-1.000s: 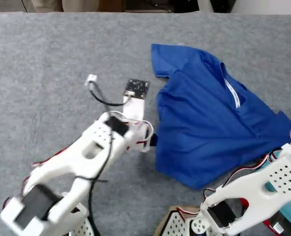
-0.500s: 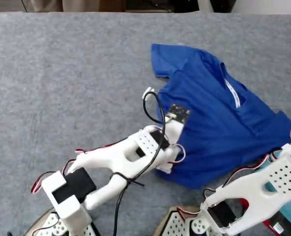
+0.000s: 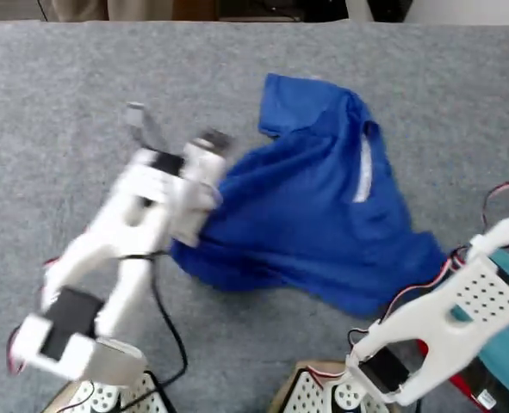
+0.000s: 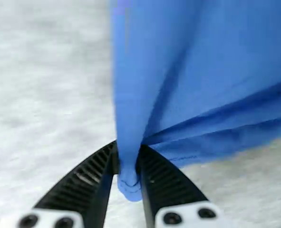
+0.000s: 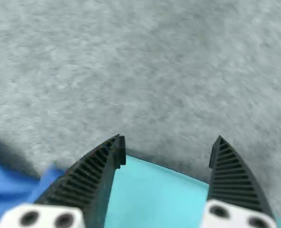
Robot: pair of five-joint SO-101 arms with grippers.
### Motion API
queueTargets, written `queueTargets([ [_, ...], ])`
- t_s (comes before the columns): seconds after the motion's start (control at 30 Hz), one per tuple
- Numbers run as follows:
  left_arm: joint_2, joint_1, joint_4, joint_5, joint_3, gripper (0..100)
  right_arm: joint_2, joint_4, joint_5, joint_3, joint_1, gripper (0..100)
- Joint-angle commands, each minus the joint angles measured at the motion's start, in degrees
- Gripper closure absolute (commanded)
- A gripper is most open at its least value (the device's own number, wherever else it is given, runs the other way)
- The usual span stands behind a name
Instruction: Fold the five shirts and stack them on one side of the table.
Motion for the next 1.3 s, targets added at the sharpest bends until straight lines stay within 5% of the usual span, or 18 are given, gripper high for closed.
queueTargets([
  [0.0,-9.89,-14.33,2.55,-13.36,-2.46,98,-1.27,0.18,-0.53,-2.95,-4.09,70.5],
  [0.27,-20.62,-37.71,2.81,-35.43,-2.46,98,-1.27,0.26,-0.62,-2.95,-15.08,70.5],
  [0.5,-22.55,-45.98,3.08,-40.26,-0.88,95,-1.01,0.26,-8.26,-2.59,-32.31,70.5],
  [0.67,-23.08,-45.98,5.19,-33.76,3.43,77,-0.84,-0.18,-17.32,-1.54,-48.40,70.5],
  [0.87,-23.08,-46.15,5.54,-18.37,3.87,76,1.10,-4.40,-24.09,2.07,-64.22,70.5],
  [1.13,-22.64,-49.32,5.27,-8.88,3.96,76,14.46,-11.69,-28.48,2.77,-69.76,71.5],
  [1.27,-22.55,-51.60,5.10,-8.88,4.04,76,17.19,-9.41,-28.04,2.68,-67.91,86.2],
])
